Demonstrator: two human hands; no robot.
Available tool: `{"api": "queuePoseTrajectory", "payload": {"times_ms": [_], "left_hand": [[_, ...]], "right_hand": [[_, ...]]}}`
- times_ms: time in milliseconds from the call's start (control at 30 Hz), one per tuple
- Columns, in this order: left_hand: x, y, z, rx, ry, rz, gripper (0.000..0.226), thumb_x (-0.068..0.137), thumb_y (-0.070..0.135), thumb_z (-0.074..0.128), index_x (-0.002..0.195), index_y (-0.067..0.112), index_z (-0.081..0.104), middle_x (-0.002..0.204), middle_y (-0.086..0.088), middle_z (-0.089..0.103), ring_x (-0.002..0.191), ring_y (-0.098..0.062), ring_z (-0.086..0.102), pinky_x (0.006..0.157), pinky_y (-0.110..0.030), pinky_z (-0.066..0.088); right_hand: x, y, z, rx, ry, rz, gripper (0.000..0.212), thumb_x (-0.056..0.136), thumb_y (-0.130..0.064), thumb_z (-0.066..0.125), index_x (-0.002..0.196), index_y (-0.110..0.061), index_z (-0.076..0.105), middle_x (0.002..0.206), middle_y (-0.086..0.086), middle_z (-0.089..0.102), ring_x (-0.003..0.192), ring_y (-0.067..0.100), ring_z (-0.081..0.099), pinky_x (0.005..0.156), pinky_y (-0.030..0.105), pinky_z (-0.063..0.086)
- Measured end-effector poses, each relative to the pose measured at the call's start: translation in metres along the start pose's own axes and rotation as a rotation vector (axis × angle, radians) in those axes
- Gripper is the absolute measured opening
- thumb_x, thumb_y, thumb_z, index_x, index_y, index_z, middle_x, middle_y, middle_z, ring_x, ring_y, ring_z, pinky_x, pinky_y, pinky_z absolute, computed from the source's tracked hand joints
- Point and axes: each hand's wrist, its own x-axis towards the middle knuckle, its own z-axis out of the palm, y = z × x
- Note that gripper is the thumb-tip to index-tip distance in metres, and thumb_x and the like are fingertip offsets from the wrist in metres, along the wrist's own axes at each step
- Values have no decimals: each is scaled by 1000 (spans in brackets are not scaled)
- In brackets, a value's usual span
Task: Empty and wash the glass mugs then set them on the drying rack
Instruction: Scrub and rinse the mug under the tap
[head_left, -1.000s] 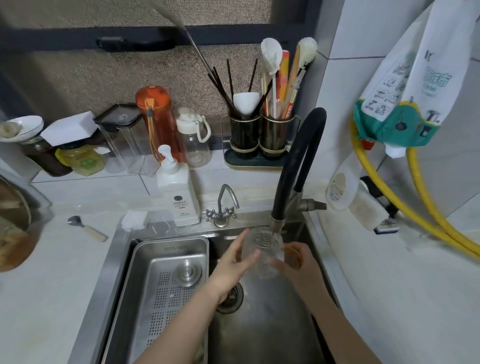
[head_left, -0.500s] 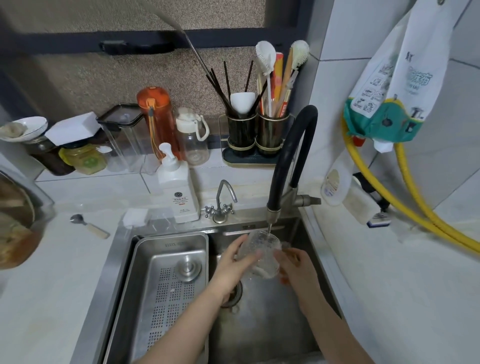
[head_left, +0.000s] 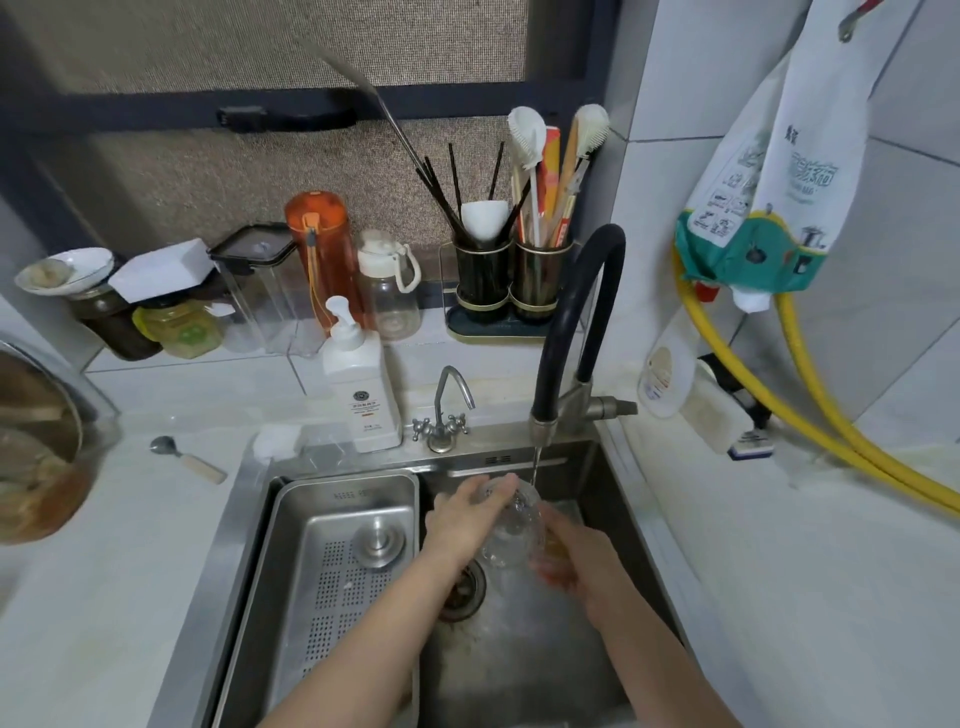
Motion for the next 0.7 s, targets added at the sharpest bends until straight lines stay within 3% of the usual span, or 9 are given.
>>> {"api": "queuePoseTrajectory", "payload": {"times_ms": [200,300,367,467,567,700], "left_hand": [[-2,0,-5,29,-62,25,81,64,77,57,132,34,48,138,-9,44,125,-28,47,106,-41,40],[-6,-3,-10,-134,-131,56,60,74,53,67,127,31,52,130,1,54,107,-16,56,90,-32,49],[-7,-5,-10,-196,-177,78,46,77,38,66,120,32,53,124,4,57,101,-12,56,76,-28,46],[-7,-5,-7,-259,-184,129,35,79,22,65,111,30,52,113,0,59,94,-9,56,72,-22,42],[-9,-2,4,-264,-202,192,43,82,17,69,117,26,46,108,2,59,90,-2,55,67,-11,44],[-17,10,17,-268,-236,290,59,80,22,73,126,32,37,106,17,52,89,11,52,61,3,41]], "right_hand": [[-2,2,-4,6,-17,2,41,84,-33,69,103,3,65,74,11,65,51,18,60,55,31,50],[-7,0,-12,-9,-54,-138,22,91,-24,61,100,-4,62,77,9,63,60,17,61,57,27,54],[-7,-6,-16,-13,-40,-201,18,95,-19,54,104,-4,59,88,13,64,70,19,62,60,28,56],[-3,-14,-23,-64,25,-281,17,96,-16,51,104,-4,59,92,10,64,81,21,63,68,33,60],[0,-14,-39,-149,92,-390,15,91,-23,60,100,-13,67,97,9,69,95,29,66,84,51,56],[-8,-3,-57,-132,117,-463,7,83,-23,69,91,-22,70,93,5,74,91,27,70,86,53,55]]}}
